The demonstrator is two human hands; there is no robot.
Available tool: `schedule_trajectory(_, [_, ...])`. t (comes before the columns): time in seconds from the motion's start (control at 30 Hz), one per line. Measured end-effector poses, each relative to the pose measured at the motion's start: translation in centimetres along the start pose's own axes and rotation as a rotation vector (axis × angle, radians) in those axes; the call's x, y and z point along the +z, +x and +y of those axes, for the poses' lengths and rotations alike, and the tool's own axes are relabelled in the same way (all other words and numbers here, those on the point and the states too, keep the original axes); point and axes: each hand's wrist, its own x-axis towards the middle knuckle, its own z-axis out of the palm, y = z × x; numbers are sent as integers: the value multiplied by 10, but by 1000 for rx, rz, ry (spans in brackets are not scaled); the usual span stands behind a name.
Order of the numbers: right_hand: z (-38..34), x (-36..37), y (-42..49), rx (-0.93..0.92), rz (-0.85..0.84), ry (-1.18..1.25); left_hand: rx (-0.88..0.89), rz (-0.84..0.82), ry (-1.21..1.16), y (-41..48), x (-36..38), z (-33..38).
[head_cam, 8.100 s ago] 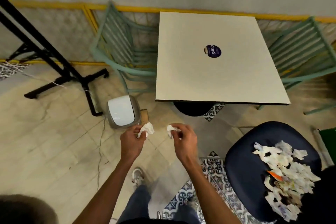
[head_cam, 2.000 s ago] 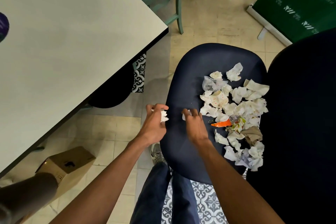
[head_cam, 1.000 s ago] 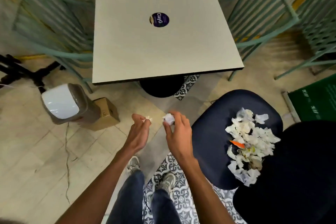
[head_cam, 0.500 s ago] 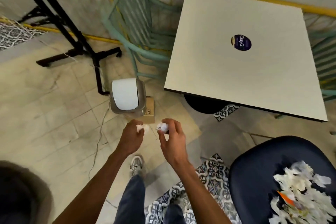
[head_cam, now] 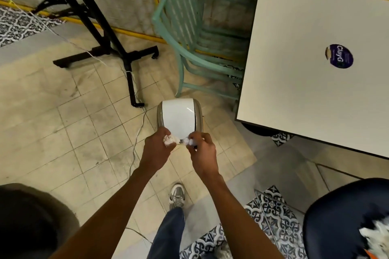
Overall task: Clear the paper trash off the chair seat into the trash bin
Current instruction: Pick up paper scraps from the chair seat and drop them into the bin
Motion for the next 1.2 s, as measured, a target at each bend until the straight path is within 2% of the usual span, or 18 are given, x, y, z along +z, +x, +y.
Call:
schedule_trajectory(0.1, [7,24,35,-1,-90,-202,-26,5,-17,21,-1,-15])
schedule_trajectory(0.23, [15,51,68,72,-189,-312,-29,-5,-10,38,2,-38])
schedule_trajectory(0.37, [22,72,83,51,-179,-395,17,-37,6,44,4,-49])
schedule_trajectory(0.8, [29,61,90,-42,-213,-335,60,-82,92,88,46,-25])
schedule_trajectory(1.0, [26,48,88,18,-241,-353,52,-165,111,95,73,-32])
schedule_trajectory(1.2, [17,34,79,39,-271,-320,66,-149,129,80,68,-31])
